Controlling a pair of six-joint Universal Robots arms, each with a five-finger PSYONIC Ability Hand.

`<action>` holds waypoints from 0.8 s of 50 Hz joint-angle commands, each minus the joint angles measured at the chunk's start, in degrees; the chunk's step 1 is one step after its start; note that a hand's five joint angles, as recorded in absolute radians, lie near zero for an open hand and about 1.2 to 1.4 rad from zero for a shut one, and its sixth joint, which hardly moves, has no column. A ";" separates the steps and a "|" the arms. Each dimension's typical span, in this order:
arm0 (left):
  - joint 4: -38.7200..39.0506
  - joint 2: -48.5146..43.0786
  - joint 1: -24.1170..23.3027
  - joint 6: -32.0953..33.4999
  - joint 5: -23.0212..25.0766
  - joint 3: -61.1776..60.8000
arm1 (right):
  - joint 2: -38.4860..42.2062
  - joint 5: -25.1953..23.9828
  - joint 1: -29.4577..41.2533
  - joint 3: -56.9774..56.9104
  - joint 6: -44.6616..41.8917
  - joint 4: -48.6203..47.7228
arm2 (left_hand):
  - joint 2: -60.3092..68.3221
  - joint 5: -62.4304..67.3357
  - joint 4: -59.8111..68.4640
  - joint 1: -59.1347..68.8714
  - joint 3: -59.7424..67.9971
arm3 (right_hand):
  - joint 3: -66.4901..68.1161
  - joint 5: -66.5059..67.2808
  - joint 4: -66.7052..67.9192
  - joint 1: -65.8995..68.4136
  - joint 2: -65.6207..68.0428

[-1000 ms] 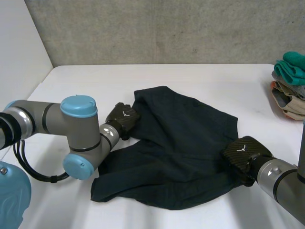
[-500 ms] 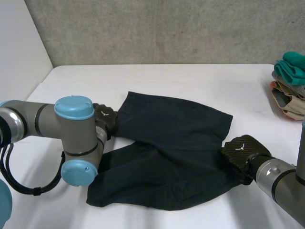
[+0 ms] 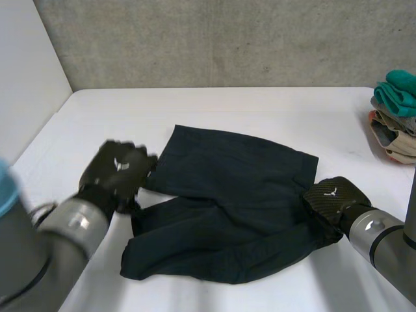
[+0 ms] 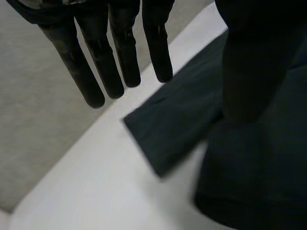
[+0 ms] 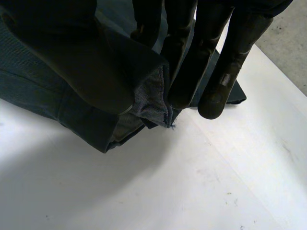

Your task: Fold the laundry.

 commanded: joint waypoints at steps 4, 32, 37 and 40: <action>-14.63 12.64 -0.35 -1.45 7.53 -11.80 | 0.13 0.00 0.06 0.00 0.20 -0.52 | 14.27 14.12 14.16 13.92 14.43 | 12.06 13.18 11.86 22.89 12.32; 2.85 -6.32 0.88 -0.57 0.24 -10.05 | 0.13 -0.09 0.41 0.44 0.11 -0.52 | -0.03 -0.17 -0.14 -0.37 0.14 | 12.06 13.18 11.86 22.89 12.32; 3.12 -9.85 0.88 -0.48 0.32 -8.64 | 0.13 -0.09 0.50 0.53 0.11 -0.52 | 0.14 -0.01 0.03 -0.20 0.30 | 12.06 13.18 11.86 22.89 12.32; 3.12 -12.13 0.88 -0.48 0.32 -7.85 | 0.13 -0.09 0.50 0.53 0.11 -0.52 | 0.47 0.33 0.36 0.13 0.64 | 12.06 13.18 11.86 22.89 12.32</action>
